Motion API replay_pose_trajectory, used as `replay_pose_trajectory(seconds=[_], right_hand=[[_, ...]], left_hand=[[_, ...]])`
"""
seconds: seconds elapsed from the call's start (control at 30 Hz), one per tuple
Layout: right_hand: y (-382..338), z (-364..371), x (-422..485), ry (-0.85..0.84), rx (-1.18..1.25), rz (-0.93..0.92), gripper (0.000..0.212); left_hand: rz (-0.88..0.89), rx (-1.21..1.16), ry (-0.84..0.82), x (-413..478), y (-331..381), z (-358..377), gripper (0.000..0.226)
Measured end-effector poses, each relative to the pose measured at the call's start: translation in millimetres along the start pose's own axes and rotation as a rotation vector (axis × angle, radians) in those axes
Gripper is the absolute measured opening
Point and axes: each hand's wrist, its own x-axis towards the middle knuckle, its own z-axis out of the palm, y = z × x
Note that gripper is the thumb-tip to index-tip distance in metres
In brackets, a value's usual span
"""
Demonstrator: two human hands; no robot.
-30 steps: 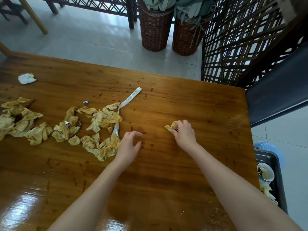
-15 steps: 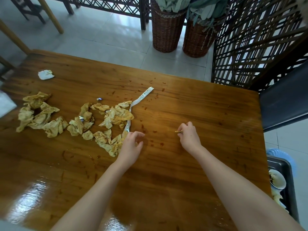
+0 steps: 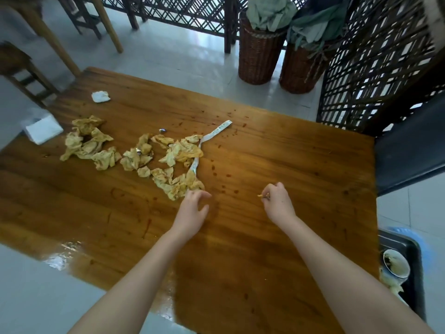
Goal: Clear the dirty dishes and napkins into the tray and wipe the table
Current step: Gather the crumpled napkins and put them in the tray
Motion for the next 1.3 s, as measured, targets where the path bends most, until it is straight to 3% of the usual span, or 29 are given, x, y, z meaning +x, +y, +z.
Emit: replay_pose_trajectory(seconds=[0.4, 0.83, 0.9, 1.03, 1.3], right_hand=[[-108.1, 28.0, -18.7, -0.025, 0.042, -0.189, 0.01], [-196.7, 100.9, 11.7, 0.012, 0.07, -0.08, 0.014], [-198.7, 107.1, 18.0, 0.022, 0.083, -0.049, 0.021], [-194.1, 116.2, 17.7, -0.039, 0.003, -0.002, 0.054], [-197.8, 122.0, 9.4, -0.116, -0.016, 0.021, 0.061]], left_hand=[[-0.076, -0.036, 0.103, -21.5, -46.4, -49.9, 0.027], [-0.023, -0.046, 0.047, 12.4, -122.0, -130.5, 0.025], [-0.013, -0.037, 0.04, 18.5, -132.1, -140.2, 0.025], [-0.001, -0.016, 0.003, 30.2, -144.5, -148.9, 0.025], [0.061, -0.032, -0.062, 50.6, -144.5, -155.8, 0.025]])
